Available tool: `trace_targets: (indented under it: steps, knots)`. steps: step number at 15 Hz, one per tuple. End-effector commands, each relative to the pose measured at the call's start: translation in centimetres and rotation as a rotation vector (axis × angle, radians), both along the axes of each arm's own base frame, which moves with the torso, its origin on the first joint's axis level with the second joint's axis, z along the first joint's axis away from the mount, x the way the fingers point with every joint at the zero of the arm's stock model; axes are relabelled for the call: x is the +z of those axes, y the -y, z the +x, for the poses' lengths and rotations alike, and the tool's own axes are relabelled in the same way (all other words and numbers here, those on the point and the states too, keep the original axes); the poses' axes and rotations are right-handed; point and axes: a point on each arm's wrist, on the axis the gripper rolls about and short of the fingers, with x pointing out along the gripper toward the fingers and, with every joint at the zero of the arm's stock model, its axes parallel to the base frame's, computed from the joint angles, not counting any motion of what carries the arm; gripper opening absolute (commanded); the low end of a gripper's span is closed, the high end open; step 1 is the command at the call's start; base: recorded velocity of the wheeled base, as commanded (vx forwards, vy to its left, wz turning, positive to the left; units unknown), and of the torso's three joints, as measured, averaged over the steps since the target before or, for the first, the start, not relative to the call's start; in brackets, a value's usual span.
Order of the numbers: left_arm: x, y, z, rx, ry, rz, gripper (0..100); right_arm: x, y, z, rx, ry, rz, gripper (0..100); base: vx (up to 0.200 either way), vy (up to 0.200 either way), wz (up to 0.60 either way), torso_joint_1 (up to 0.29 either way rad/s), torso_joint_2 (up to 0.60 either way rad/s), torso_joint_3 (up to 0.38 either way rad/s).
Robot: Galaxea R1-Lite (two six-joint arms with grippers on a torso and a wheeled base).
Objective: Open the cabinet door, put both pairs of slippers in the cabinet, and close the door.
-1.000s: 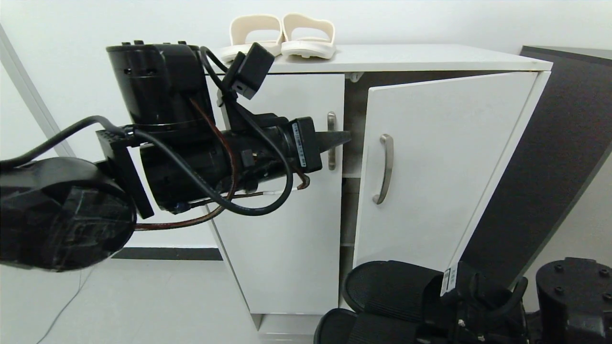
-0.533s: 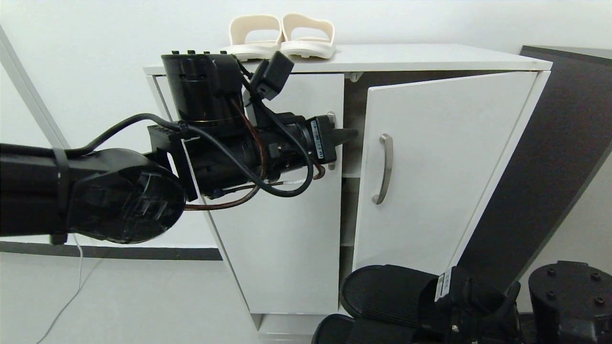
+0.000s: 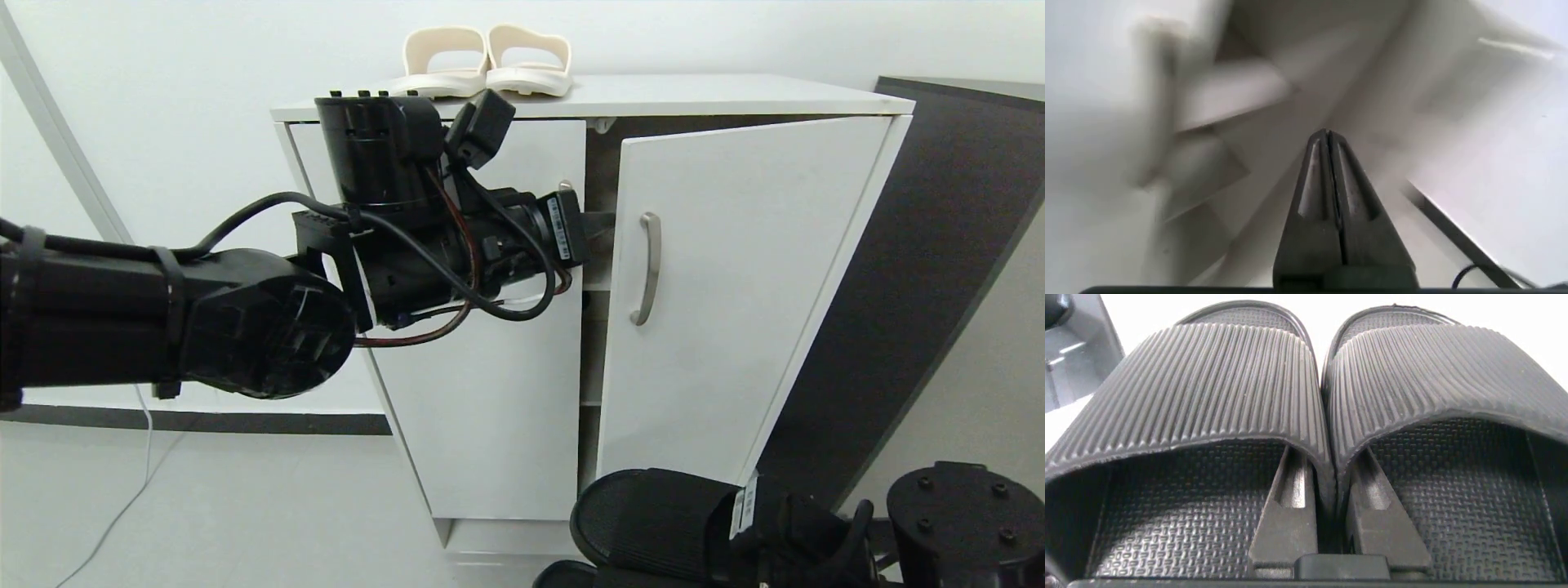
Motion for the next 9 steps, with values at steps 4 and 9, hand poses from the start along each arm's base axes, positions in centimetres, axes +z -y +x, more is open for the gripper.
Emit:
trace_targets:
  steps: [4,9]
  knots:
    - [-0.9,4.1,-3.3,-0.140,0.014,0.009,0,-0.1,-0.1,-0.7,0.030,-0.003,-0.001,0,-0.200,0.000,0.00,0.002,0.00,0.002]
    - [-1.2,4.5,-3.4,-0.148,0.029,-0.009,0,-0.2,-0.2,-1.0,0.048,-0.001,-0.005,0,-0.080,0.000,0.00,0.001,0.00,0.003]
